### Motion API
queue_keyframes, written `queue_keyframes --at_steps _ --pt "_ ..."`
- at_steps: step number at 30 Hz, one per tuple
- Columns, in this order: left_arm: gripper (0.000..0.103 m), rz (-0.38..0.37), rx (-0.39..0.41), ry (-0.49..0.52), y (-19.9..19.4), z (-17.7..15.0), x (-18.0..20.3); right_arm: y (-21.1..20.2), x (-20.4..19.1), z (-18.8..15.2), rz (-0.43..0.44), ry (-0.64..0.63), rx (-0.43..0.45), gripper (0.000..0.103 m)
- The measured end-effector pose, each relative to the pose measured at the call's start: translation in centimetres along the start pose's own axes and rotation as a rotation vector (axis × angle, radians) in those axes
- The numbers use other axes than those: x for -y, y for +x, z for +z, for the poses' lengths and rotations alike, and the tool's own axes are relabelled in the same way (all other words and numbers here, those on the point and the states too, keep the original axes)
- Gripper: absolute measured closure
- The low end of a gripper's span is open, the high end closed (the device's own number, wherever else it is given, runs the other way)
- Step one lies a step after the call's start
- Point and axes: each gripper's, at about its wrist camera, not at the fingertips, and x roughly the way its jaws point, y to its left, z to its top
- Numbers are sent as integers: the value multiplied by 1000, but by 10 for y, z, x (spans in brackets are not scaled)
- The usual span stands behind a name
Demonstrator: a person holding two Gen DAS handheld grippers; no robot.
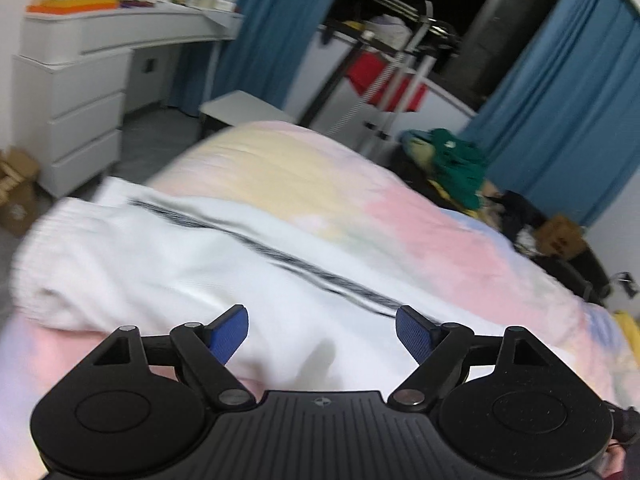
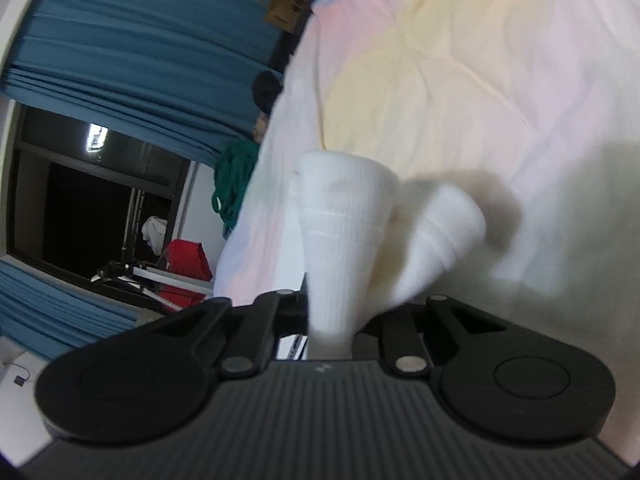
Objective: Fold clothes
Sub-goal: 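Lower the held cuffs onto the folded sweatpants with the right gripper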
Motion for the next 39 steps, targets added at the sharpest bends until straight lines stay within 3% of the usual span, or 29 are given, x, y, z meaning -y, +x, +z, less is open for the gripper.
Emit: queue_keyframes --at_steps 7,12,19,22,26,32,39 --pt "21 -6 -11 119 41 -28 79 -4 -12 6 54 -3 53 90" --pt "21 7 -1 135 80 -52 98 0 -7 10 1 -16 44 90" --pt "21 186 -34 302 141 -78 96 3 -15 7 -29 -70 59 90" --pt "20 244 -45 431 151 -90 105 1 -31 2 -26 -151 84 90" --pt "20 293 -55 527 166 -102 111 -4 -54 -6 -76 -321 123 90" --pt "20 287 -49 528 170 -100 105 -14 -82 -21 -110 -492 174 90" --pt "20 240 -58 504 160 -88 101 -27 -139 -56 -120 -816 262 90"
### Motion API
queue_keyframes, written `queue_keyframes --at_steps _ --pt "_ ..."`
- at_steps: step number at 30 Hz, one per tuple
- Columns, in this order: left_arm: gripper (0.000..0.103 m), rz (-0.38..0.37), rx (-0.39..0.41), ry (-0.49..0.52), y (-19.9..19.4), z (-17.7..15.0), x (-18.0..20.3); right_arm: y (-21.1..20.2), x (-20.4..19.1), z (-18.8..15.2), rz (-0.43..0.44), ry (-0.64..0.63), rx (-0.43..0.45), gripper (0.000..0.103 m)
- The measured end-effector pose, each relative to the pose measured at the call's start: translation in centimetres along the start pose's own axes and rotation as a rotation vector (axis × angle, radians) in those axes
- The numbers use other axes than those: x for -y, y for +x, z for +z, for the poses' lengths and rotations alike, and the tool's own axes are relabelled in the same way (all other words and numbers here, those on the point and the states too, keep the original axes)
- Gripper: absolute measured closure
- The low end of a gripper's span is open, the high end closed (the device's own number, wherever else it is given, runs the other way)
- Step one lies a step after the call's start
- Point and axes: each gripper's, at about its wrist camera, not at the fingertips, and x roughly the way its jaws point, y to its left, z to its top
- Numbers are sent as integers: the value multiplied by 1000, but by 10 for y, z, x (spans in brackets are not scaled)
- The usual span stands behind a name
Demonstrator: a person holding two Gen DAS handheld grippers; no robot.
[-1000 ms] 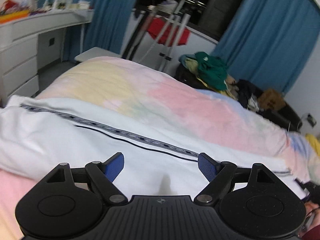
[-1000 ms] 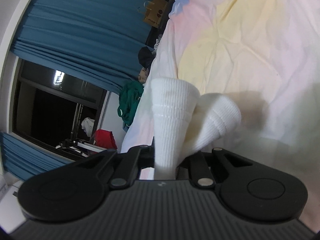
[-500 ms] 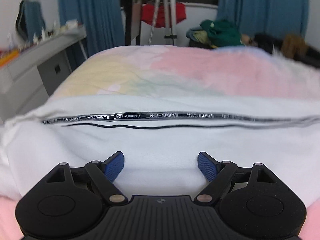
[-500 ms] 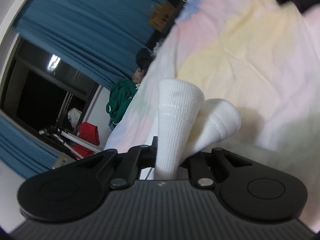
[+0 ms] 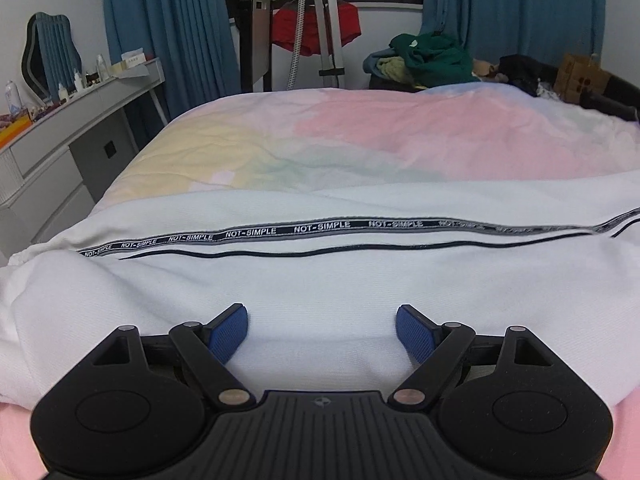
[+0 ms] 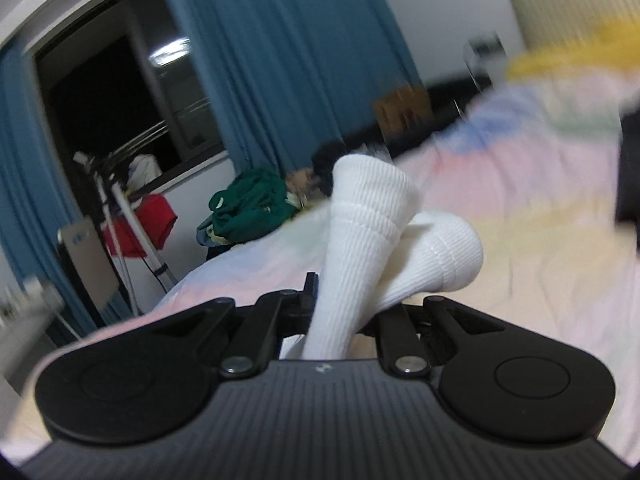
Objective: Fold clothes
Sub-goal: 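Lower the held cuffs onto the folded sweatpants with the right gripper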
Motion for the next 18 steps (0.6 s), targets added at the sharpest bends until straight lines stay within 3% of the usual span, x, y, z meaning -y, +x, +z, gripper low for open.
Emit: queue_keyframes --at_steps 2,6,11,13,18 --pt "20 4 0 2 -9 5 -4 -11 -30 2 -6 -113 33 90" --pt "20 -5 74 -29 -35 17 -22 -34 -104 -9 22 -365 128 90" --pt "20 -15 122 -117 -51 27 -51 -73 -201 -68 136 -693 220 90" --pt "20 -2 143 -143 -56 31 -62 -82 -230 -105 188 -832 200 90" --pt "20 4 154 -235 -61 33 -88 -93 -267 -201 373 -1041 -3 90"
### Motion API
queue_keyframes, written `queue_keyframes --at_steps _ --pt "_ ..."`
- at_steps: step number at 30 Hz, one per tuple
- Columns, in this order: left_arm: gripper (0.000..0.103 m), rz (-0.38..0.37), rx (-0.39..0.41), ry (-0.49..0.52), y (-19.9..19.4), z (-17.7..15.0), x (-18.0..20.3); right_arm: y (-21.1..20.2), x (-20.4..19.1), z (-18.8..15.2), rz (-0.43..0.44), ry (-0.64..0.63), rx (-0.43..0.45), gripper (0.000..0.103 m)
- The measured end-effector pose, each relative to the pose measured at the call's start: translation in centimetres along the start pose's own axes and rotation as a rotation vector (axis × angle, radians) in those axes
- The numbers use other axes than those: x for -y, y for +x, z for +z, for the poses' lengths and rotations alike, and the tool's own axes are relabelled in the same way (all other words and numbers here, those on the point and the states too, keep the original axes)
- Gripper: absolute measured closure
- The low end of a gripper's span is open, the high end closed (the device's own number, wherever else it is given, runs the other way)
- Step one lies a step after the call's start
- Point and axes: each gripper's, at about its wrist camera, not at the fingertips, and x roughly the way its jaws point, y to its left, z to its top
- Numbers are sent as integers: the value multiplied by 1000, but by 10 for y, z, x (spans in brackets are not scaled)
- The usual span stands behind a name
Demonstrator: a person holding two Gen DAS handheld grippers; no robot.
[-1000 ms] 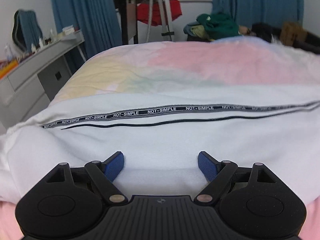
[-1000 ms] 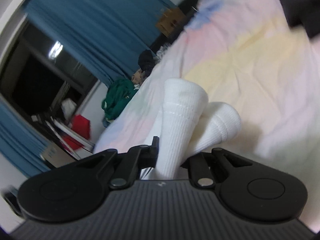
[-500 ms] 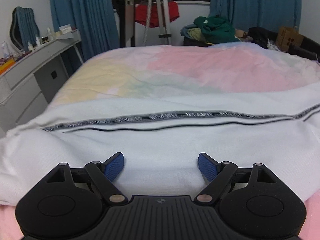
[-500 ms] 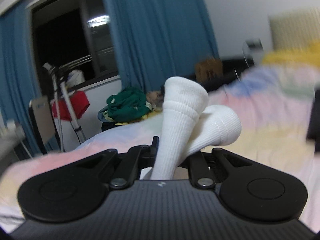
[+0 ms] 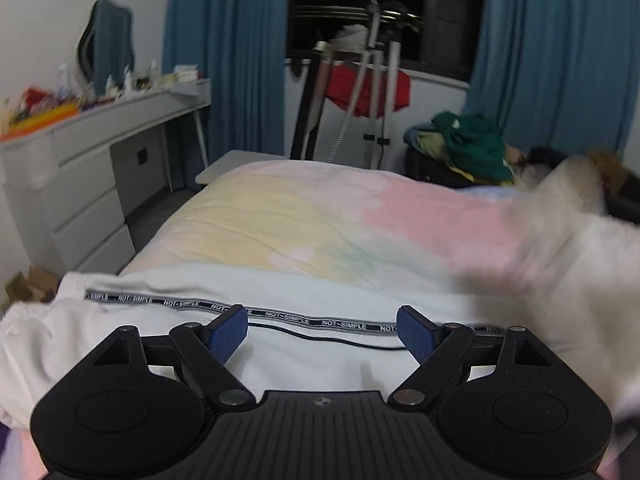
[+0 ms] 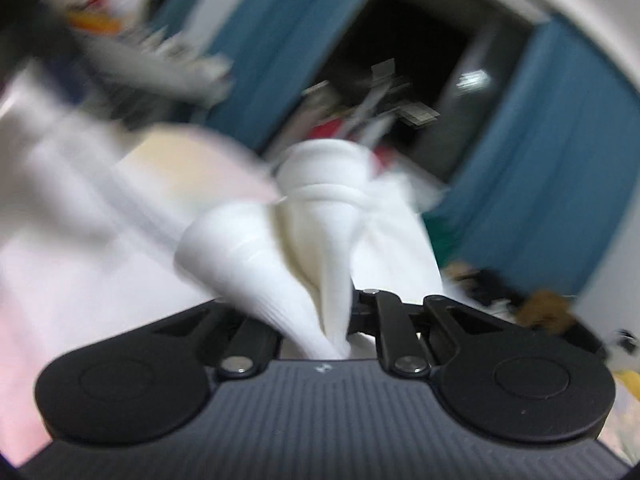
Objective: Fold clothes
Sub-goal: 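Lower the held cuffs onto the folded sweatpants with the right gripper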
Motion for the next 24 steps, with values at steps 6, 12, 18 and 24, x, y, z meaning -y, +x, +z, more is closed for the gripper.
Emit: queue_keyframes --at_steps 6,12,18,24 --pt "20 8 11 -52 -7 3 -17 9 -31 -9 41 -81 -77 90" --pt "20 -25 24 -93 -10 4 -25 -8 -40 26 116 -19 -17 90" --pt "20 -102 15 -119 -9 -4 -28 -5 -56 27 149 37 -62 85" --pt "20 -218 47 -170 -13 -15 -24 -28 -37 34 293 80 -111 43"
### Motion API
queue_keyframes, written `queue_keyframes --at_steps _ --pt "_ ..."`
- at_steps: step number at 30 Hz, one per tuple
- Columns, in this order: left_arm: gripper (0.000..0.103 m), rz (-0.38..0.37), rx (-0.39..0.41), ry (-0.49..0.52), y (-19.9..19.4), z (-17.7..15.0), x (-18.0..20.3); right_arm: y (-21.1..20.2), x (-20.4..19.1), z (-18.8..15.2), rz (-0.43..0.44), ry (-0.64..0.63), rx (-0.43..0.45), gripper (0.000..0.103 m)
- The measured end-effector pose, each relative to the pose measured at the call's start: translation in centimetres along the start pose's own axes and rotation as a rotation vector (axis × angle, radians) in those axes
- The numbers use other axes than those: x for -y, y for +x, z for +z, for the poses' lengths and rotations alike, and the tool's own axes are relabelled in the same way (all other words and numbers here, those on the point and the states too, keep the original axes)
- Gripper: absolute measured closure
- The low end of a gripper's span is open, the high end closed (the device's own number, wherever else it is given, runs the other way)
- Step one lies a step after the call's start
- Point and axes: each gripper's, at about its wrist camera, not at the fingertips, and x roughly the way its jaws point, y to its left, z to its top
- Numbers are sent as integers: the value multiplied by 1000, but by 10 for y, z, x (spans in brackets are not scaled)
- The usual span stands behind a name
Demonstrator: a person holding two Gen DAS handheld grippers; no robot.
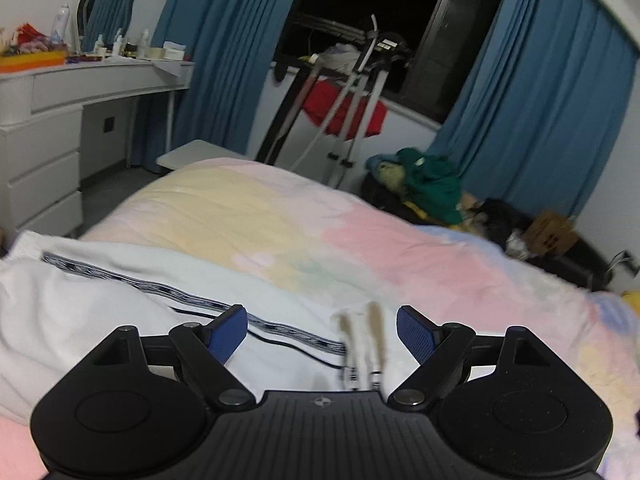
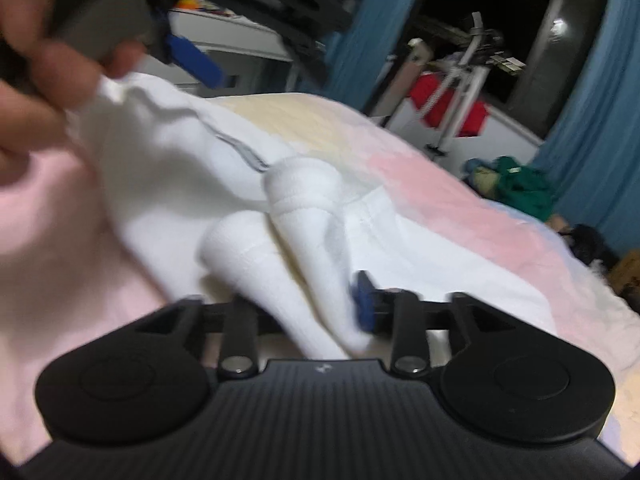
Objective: Fold clothes
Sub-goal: 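Lower the held cuffs onto the folded sweatpants with the right gripper, then open the right gripper and release the cuffs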
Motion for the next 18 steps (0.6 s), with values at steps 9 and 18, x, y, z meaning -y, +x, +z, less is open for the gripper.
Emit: queue_keyframes --at_steps 9,18 --pt "19 -9 -14 132 -17 -36 27 -69 56 -14 166 227 77 21" --pt "15 124 -14 309 -8 -63 49 -46 148 -55 -145 590 12 21"
